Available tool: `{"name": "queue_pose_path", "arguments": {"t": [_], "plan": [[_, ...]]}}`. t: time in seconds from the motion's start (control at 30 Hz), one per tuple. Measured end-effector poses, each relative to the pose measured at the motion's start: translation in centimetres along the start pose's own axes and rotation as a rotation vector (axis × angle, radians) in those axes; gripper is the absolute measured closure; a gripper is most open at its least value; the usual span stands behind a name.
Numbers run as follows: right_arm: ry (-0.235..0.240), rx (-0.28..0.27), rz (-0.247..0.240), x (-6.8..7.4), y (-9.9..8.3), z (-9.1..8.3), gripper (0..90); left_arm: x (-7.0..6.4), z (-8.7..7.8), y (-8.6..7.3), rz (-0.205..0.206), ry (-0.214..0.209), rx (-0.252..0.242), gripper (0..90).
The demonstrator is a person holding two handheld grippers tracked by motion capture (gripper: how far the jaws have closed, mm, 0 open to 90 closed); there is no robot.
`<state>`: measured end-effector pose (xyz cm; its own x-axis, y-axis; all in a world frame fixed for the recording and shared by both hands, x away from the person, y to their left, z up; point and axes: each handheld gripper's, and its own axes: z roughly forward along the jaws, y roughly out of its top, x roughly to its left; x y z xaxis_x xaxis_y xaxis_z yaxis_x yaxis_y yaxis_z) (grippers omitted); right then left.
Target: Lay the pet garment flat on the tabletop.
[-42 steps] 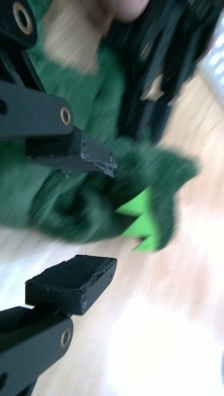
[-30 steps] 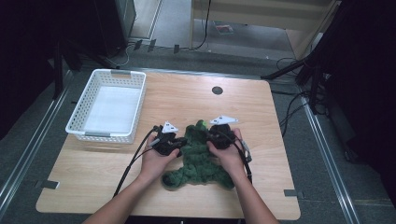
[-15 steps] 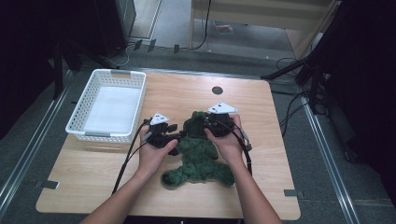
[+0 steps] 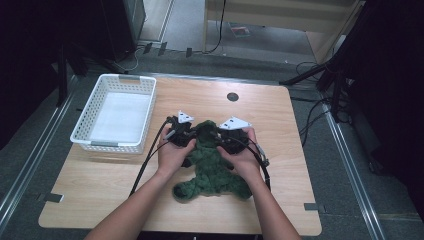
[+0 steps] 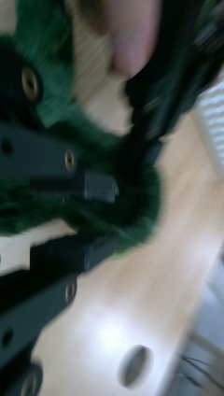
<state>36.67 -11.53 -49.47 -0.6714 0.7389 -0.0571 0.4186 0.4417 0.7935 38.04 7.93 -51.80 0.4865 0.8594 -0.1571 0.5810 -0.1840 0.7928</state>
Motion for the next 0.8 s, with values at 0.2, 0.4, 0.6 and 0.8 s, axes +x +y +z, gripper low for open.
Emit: {"name": "queue_pose_path", "arguments": {"t": [0.2,0.4,0.6,0.8], "plan": [[-0.022,0.094,0.077,-0.7,-1.1,2.0,54.9,-0.3,-0.1,-0.1,0.025,-0.044,-0.030,87.5],[-0.084,0.107,0.174,-3.0,-1.5,2.1,88.8,1.2,-0.5,0.2,-0.006,0.048,-0.033,89.7],[-0.147,-0.047,0.156,-3.8,-0.8,0.5,89.0,0.4,-0.4,0.5,0.087,0.103,-0.075,89.4],[-0.136,0.070,0.133,-4.8,-3.4,3.2,84.8,1.3,2.4,-1.3,0.110,0.082,0.074,85.6]]}}
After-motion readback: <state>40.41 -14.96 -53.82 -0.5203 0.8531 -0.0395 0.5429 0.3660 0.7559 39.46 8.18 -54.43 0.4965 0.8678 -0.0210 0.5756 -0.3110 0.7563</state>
